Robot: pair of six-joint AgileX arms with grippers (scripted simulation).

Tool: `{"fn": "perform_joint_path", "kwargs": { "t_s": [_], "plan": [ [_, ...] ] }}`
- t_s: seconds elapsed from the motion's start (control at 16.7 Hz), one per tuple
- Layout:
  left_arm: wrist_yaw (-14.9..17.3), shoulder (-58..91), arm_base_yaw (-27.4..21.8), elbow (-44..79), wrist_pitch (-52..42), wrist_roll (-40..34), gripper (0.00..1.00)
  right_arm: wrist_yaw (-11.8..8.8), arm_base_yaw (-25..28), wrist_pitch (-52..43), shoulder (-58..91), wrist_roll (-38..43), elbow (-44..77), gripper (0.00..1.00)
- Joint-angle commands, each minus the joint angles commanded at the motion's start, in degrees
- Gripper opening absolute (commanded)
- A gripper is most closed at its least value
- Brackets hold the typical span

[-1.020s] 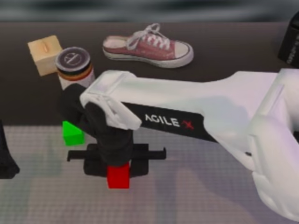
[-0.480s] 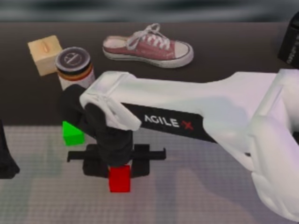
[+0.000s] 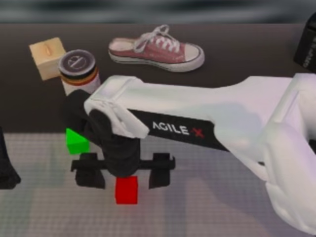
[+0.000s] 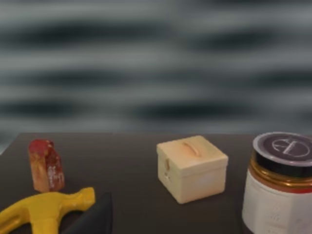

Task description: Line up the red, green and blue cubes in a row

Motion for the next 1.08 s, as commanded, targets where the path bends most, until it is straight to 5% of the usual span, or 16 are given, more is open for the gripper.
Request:
{"fn": "perform_joint_path", "kwargs": {
  "t_s": [1.08],
  "plan": [
    [0.0,0.0,0.0,0.0,0.0,0.0,1.00,0.0,0.2,-13.8,-2.4,0.1,11.2,1.00]
  ]
}}
